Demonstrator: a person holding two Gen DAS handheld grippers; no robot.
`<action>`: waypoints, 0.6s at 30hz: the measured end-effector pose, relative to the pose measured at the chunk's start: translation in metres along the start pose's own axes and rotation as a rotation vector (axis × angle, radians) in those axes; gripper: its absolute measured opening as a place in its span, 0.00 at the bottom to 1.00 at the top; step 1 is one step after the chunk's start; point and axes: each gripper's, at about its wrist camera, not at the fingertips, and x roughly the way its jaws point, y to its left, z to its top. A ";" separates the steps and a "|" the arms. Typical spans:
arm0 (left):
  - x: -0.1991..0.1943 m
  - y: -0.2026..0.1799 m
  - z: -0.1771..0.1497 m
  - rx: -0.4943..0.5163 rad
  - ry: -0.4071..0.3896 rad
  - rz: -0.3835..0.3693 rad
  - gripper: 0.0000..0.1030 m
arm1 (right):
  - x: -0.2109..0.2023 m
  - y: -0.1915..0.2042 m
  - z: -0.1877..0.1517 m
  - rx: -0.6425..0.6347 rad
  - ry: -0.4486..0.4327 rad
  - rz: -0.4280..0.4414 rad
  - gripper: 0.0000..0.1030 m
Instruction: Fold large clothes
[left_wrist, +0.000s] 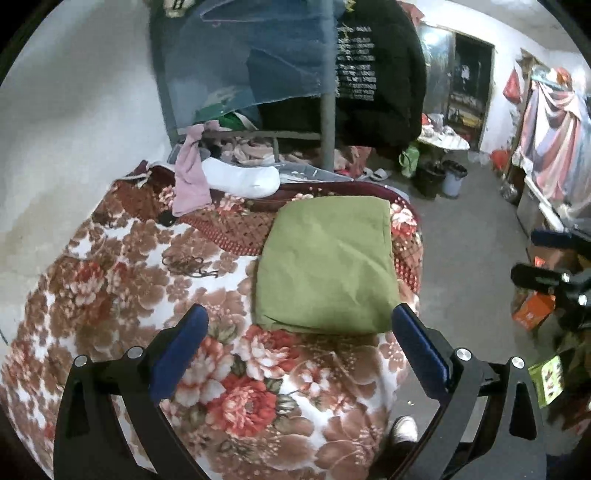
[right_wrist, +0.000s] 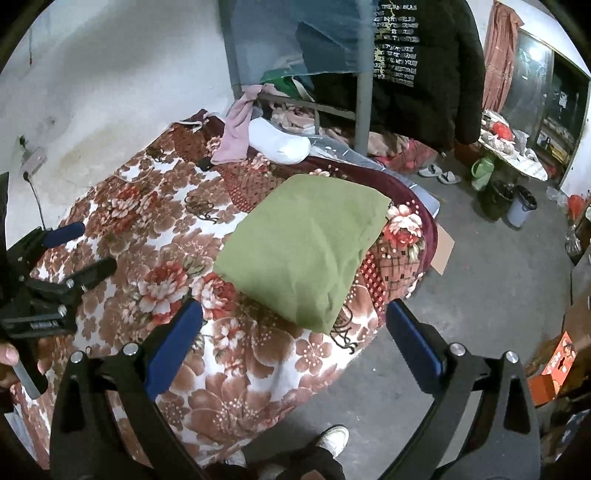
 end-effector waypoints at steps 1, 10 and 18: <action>-0.001 0.001 -0.001 -0.004 -0.002 0.000 0.95 | -0.001 0.000 -0.003 -0.002 0.005 0.000 0.95; -0.008 -0.004 -0.006 0.010 -0.026 -0.066 0.95 | -0.013 -0.002 -0.012 0.015 -0.004 -0.010 0.95; -0.014 -0.022 0.004 0.094 -0.062 -0.071 0.95 | -0.024 -0.008 -0.004 0.048 -0.023 -0.021 0.95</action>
